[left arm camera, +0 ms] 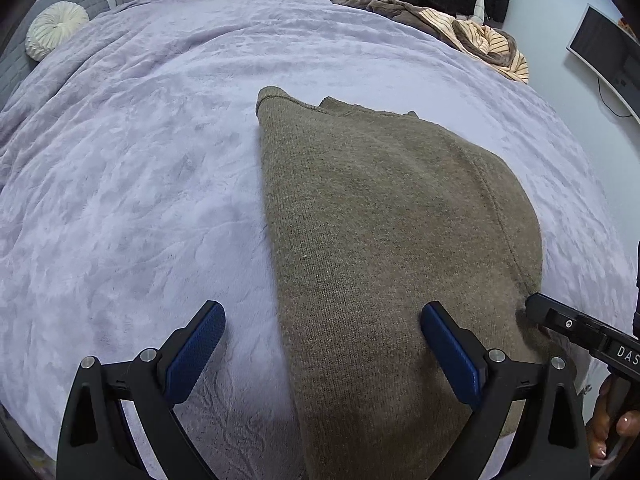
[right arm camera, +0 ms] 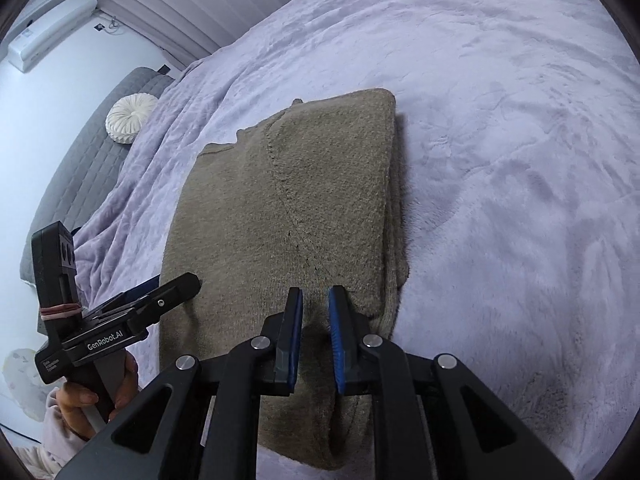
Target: Fold small clothes
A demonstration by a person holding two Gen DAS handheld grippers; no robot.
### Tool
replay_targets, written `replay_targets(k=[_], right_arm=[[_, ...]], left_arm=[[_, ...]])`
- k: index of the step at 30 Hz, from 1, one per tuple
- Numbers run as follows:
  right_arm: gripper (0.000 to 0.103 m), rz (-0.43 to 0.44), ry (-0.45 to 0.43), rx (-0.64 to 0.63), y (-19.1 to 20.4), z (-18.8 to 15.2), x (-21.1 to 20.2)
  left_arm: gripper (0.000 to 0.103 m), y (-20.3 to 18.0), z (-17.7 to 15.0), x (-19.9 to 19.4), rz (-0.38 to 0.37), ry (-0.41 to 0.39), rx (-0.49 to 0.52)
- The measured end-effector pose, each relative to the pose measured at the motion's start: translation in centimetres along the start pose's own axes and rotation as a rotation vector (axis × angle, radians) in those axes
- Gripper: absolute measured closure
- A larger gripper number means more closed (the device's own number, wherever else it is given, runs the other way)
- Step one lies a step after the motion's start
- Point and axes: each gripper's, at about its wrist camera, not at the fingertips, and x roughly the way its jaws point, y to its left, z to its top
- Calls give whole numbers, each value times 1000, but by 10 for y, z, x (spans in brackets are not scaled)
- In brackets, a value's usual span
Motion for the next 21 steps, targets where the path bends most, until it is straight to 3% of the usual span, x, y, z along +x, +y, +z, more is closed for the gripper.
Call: replay_targets(k=[5, 10, 16, 21], right_arm=[[84, -11, 3, 10, 5, 2, -3], [72, -23, 7, 0, 11, 2, -5], [69, -76, 18, -29, 18, 2, -11], [48, -145, 26, -13, 22, 12, -22]], left_arm=[[4, 0, -2, -7, 10, -1, 9], [4, 0, -4, -14, 25, -7, 12], [4, 1, -9, -22, 20, -1, -4], [4, 2, -8, -30, 25, -12, -24]])
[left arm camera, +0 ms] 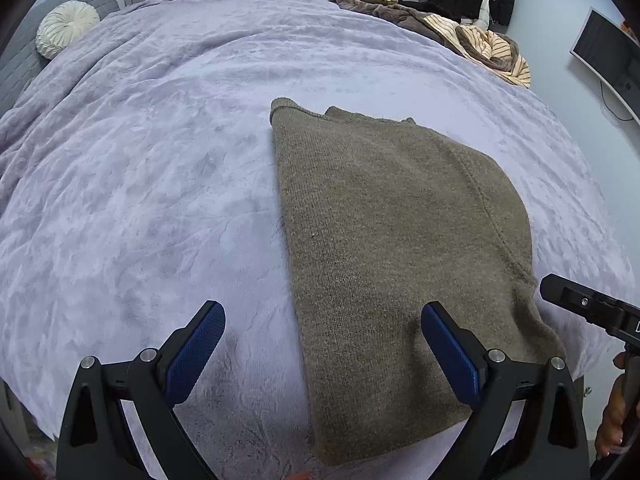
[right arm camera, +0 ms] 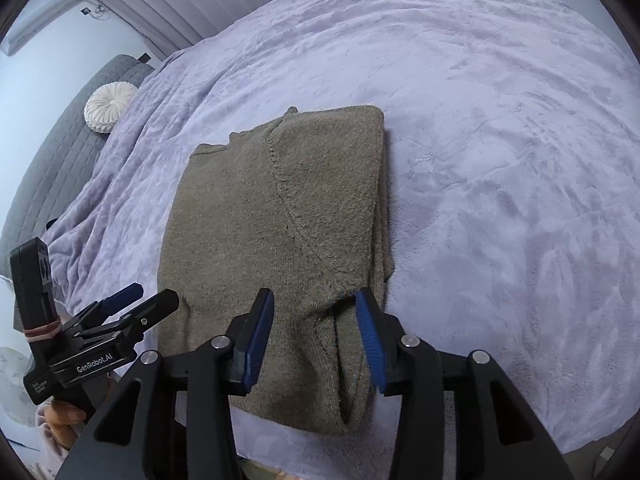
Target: Fold small clothes
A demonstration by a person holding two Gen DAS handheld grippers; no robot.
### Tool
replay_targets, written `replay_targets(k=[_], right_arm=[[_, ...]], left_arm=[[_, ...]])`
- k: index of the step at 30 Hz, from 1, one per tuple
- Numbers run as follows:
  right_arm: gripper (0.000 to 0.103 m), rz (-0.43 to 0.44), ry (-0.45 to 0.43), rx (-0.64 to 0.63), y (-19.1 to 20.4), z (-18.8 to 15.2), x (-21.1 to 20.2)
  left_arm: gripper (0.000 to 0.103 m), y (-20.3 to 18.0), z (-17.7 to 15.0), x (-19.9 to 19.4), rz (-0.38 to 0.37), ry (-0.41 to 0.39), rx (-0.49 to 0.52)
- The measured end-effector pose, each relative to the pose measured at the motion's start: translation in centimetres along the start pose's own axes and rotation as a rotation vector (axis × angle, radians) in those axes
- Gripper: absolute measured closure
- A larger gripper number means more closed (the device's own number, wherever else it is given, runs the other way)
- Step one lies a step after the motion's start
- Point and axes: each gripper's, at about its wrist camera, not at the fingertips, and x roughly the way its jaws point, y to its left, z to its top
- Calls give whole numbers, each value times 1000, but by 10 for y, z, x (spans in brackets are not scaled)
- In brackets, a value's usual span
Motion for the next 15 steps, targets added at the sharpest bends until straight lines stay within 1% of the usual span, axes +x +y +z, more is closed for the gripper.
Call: replay_targets(k=[1, 2, 4, 5, 6, 7, 9, 11, 13, 15], right_arm=[[42, -13, 3, 7, 0, 3, -1], [41, -23, 4, 14, 1, 6, -3], [36, -17, -3, 22, 3, 13, -8], [33, -13, -5, 19, 6, 16, -10], [25, -15, -7, 14, 9, 18, -11], [21, -29, -12, 2, 13, 20, -13], [20, -83, -9, -26, 23, 23, -12], [13, -117, -5, -39, 30, 24, -11], [12, -126, 10, -48, 35, 24, -8], [12, -151, 31, -65, 41, 21, -5]], left_arm=[[4, -1, 2, -2, 10, -8, -1], [1, -1, 4, -5, 24, -14, -1], [1, -3, 8, -10, 43, -27, 0], [1, -4, 10, -12, 36, -26, -1], [1, -5, 11, -14, 31, -24, -9], [1, -5, 13, -15, 32, -24, -21], [1, -5, 15, -18, 42, -28, -39], [1, -6, 17, -19, 61, -20, -39], [1, -7, 18, -19, 97, -3, -43], [1, -8, 19, -18, 111, 11, -35]])
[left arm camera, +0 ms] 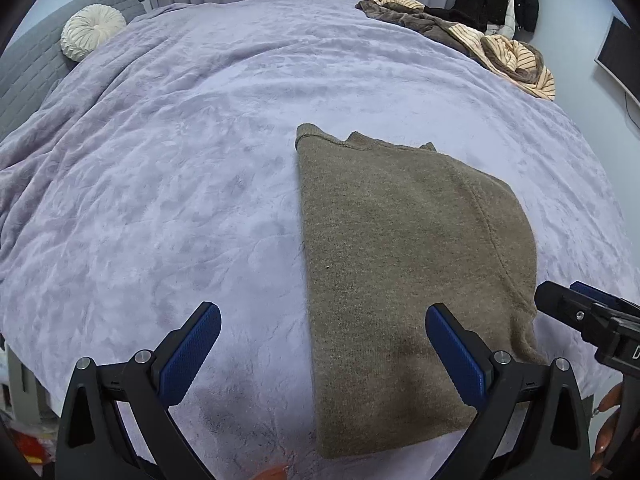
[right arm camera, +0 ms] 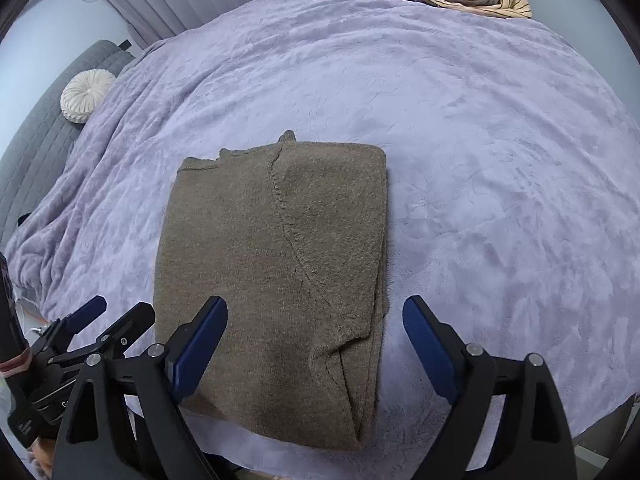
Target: Fold small clothes
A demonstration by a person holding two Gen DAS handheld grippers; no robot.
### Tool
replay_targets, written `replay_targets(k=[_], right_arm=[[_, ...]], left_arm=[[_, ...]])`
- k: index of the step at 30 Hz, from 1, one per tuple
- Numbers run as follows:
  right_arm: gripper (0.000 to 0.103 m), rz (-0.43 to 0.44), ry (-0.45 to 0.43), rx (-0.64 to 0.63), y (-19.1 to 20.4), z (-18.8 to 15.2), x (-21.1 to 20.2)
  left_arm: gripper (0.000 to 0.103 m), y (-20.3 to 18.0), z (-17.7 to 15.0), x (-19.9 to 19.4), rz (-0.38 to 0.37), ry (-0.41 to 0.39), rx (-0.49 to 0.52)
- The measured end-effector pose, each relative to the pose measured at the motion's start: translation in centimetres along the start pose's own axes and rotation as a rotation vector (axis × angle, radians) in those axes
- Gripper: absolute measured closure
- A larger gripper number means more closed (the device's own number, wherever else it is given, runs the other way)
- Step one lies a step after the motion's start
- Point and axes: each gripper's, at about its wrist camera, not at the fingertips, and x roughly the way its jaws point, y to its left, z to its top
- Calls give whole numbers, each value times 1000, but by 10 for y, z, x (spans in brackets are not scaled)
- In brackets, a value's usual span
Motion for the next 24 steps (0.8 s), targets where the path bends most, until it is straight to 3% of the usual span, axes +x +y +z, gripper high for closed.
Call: replay_targets(k=[8, 24], right_arm=[[12, -66, 15, -28, 8, -1, -1], [12, -92, 30, -31, 2, 1, 3]], left_arm=[[1, 0, 3, 2, 2, 36, -11], [1, 2, 2, 2, 24, 46, -6]])
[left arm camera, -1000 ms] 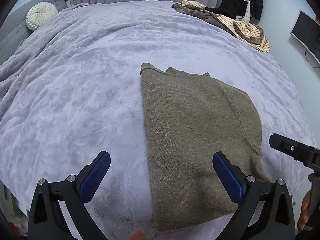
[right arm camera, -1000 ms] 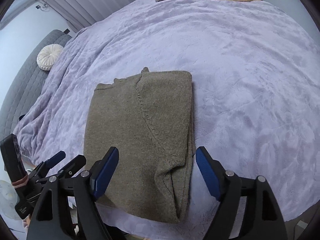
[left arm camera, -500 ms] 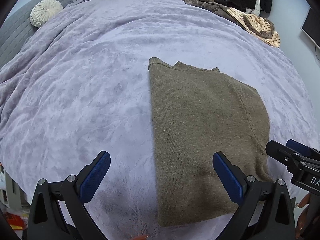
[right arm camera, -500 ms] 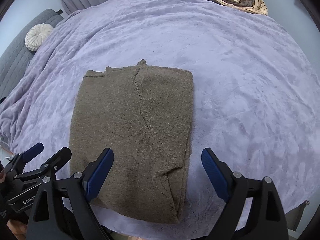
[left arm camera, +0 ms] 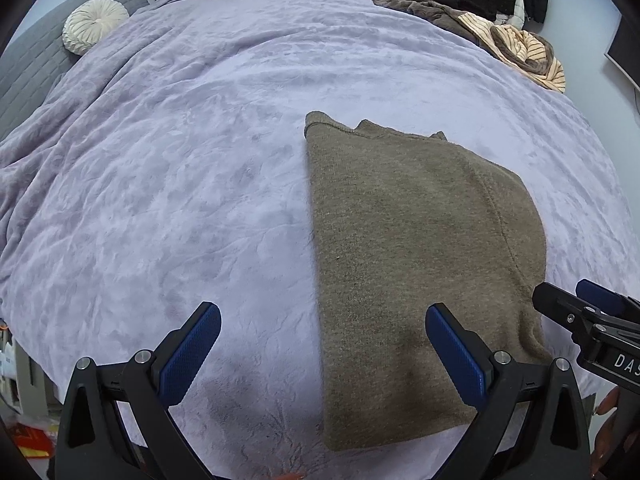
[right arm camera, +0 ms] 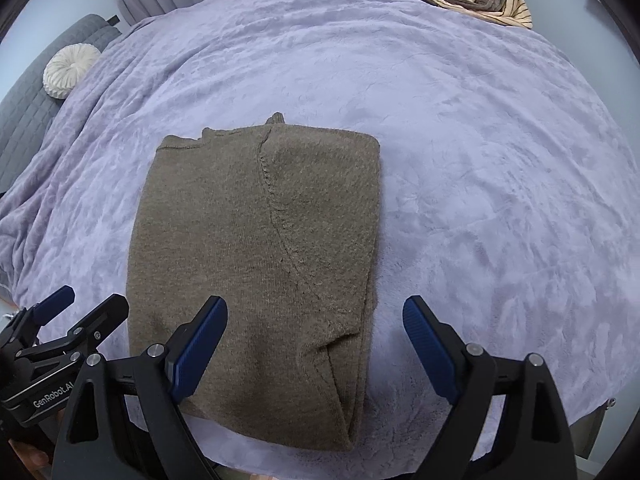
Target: Fold small clothes
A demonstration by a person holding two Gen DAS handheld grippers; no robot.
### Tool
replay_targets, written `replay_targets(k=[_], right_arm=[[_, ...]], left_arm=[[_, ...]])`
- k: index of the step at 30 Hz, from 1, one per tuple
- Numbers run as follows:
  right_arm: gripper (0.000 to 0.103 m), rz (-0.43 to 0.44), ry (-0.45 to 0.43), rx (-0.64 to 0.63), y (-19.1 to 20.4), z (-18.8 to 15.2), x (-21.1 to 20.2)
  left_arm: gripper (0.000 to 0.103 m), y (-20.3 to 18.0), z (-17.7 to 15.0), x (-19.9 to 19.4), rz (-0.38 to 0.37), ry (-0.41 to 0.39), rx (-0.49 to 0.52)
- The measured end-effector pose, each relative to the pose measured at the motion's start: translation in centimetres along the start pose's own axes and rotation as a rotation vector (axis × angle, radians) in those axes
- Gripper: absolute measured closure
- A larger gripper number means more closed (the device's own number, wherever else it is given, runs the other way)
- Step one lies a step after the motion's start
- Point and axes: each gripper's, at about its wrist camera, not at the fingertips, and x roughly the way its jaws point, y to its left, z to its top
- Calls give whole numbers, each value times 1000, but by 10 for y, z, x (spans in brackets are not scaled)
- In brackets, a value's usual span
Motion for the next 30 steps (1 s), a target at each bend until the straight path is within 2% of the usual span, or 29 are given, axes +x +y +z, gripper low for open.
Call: replay_targets(k=[30], right_arm=[[12, 0, 4, 13, 2, -6, 1]], left_arm=[[1, 1, -2, 2, 11, 10, 16]])
